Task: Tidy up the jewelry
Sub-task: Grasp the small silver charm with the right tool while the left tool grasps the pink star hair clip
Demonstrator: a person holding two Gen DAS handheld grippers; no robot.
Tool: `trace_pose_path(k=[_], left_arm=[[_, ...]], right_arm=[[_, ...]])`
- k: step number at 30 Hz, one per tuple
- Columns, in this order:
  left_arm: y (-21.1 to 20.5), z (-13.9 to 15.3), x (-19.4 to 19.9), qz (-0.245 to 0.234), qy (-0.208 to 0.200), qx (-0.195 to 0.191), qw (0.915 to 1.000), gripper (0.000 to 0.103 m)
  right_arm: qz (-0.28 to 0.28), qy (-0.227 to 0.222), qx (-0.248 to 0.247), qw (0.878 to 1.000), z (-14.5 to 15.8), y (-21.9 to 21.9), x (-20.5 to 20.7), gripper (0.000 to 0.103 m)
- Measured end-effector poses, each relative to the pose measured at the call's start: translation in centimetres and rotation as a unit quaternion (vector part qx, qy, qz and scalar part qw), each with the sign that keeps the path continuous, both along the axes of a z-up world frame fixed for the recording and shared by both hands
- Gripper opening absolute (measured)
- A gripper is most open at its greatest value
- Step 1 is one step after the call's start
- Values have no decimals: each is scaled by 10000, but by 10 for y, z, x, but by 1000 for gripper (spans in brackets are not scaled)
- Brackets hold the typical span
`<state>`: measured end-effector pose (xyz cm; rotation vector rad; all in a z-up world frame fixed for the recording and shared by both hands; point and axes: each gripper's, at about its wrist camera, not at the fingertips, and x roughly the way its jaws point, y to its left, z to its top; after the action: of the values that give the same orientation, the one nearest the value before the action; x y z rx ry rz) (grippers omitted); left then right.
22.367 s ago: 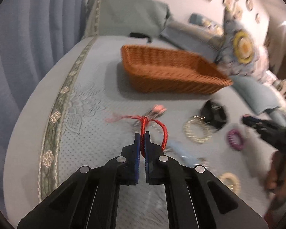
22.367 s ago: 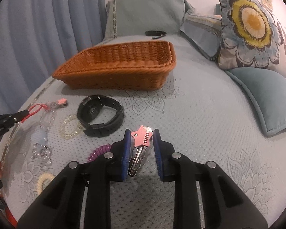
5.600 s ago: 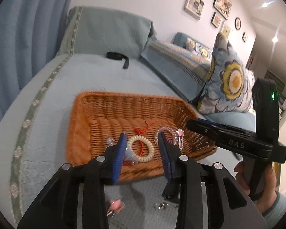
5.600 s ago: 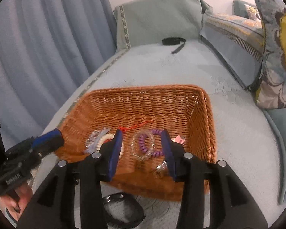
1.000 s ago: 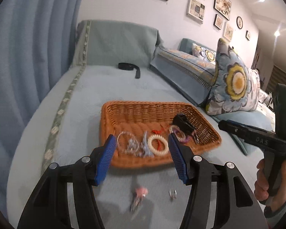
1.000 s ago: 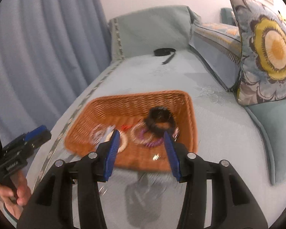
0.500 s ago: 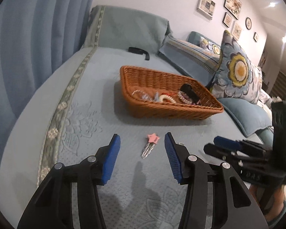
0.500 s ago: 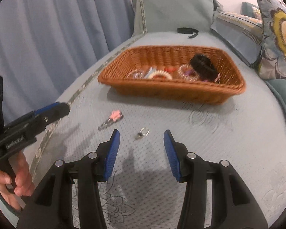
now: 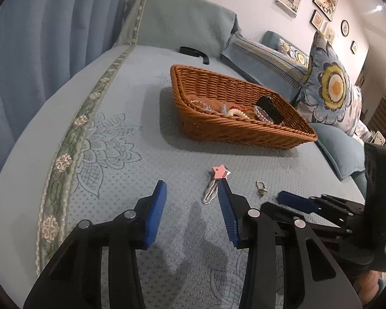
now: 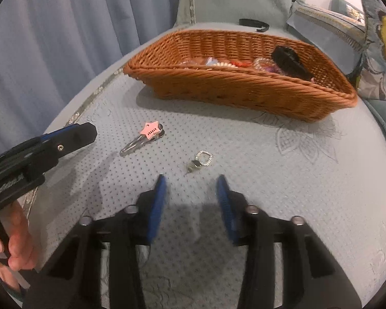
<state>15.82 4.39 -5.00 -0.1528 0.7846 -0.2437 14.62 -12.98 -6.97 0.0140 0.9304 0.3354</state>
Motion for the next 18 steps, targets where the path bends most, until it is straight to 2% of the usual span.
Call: trace_pose_path(k=[3, 6, 11, 18], left_arm=[[-2, -3, 2, -12, 33, 1, 10000, 40], [-8, -7, 6, -103, 60, 37, 9999, 40], [-28, -14, 13, -433, 118, 246, 9987, 40], [-57, -30, 28, -681, 316, 1012, 9920, 40]], right_arm=[[-61, -24, -206, 9998, -2, 8, 10, 18], [-73, -32, -289, 9996, -3, 7, 16, 10], [-65, -69, -321, 9994, -3, -6, 16, 10], [150, -19, 167, 9997, -4, -23, 20, 11]])
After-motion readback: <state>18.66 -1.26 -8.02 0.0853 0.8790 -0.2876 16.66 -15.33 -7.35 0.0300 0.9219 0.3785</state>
